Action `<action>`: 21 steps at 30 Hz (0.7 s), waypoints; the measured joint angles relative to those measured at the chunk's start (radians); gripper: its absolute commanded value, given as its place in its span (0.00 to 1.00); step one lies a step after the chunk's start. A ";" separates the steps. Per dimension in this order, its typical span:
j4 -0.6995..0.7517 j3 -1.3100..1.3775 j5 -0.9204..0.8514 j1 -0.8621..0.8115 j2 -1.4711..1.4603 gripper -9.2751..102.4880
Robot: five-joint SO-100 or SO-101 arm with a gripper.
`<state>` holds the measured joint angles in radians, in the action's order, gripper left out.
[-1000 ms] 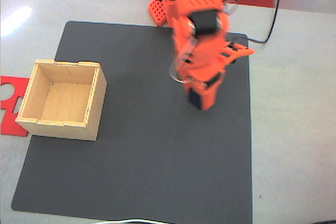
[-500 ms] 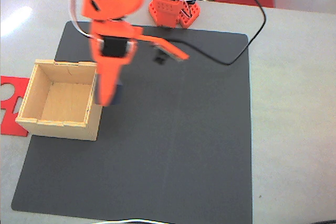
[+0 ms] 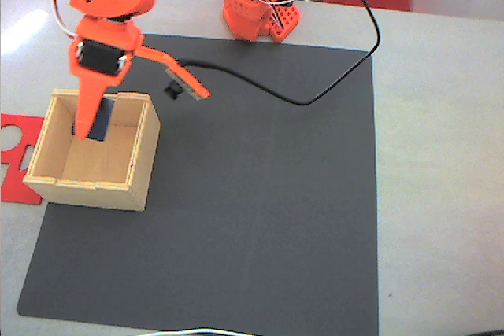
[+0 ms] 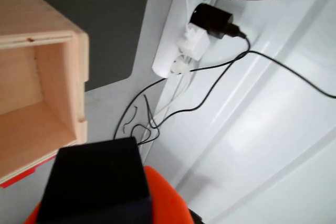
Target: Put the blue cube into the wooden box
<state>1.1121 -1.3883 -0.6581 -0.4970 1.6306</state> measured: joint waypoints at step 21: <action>-0.058 0.000 0.002 -0.103 -0.218 0.08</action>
<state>1.0538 -1.3883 -0.6565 -0.5998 1.4128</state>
